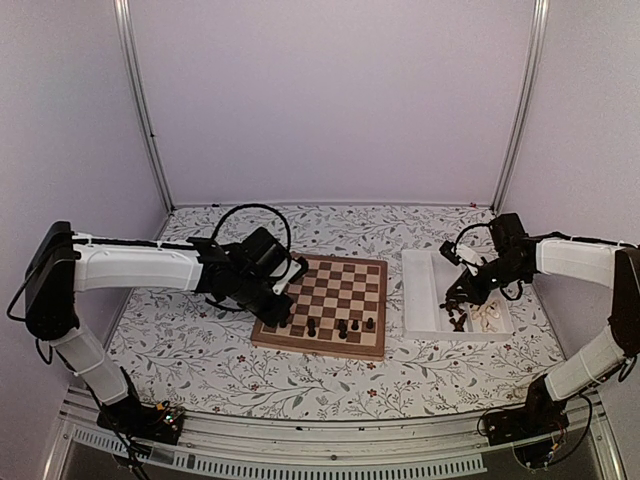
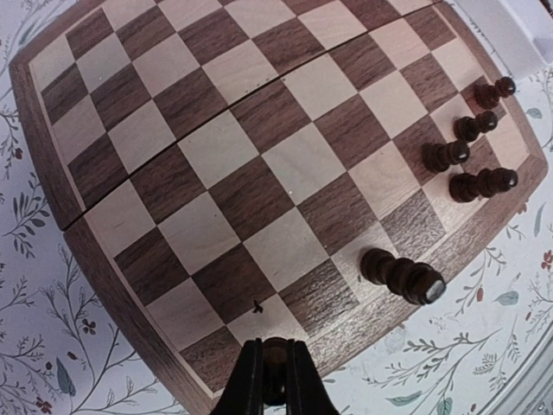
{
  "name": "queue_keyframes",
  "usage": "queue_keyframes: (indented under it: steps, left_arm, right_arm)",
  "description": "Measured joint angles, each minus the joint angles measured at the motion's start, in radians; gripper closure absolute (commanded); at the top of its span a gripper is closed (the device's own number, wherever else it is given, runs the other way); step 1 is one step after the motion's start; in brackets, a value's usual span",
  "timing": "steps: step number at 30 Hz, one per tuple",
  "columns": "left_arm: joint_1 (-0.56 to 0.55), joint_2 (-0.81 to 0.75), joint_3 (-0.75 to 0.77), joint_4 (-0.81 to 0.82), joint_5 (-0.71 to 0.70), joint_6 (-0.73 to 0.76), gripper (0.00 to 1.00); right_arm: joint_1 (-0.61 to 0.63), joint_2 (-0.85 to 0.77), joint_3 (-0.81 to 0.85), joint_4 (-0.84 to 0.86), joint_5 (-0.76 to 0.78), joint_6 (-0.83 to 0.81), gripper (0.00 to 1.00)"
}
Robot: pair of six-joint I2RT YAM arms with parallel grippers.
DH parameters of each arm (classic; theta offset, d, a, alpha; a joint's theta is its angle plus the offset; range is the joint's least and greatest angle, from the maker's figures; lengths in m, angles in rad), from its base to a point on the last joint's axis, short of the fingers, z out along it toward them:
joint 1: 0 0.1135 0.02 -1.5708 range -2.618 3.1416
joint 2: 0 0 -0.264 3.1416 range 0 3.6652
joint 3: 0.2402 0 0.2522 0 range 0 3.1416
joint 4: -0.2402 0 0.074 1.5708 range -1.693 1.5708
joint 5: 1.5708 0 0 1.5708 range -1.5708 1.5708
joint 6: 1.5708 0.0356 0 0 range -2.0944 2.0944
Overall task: Set up the chess pieces on the board
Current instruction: Place the chess piece on the chessboard.
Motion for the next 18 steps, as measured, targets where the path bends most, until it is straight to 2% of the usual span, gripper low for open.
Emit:
queue_keyframes:
  steps: [4,10,18]
  left_arm:
    - [0.000,0.000,-0.013,0.012,0.016,-0.011,1.00]
    - [-0.004,0.000,-0.016,0.023,0.016,-0.021,0.95]
    - [-0.007,0.010,-0.018,0.042,0.002,-0.030,0.95]
  right_arm:
    - [0.000,0.000,0.000,0.000,0.000,0.002,0.89]
    - [0.000,0.000,0.000,0.000,0.000,0.002,0.89]
    - [0.000,0.004,0.000,0.000,0.000,0.002,0.89]
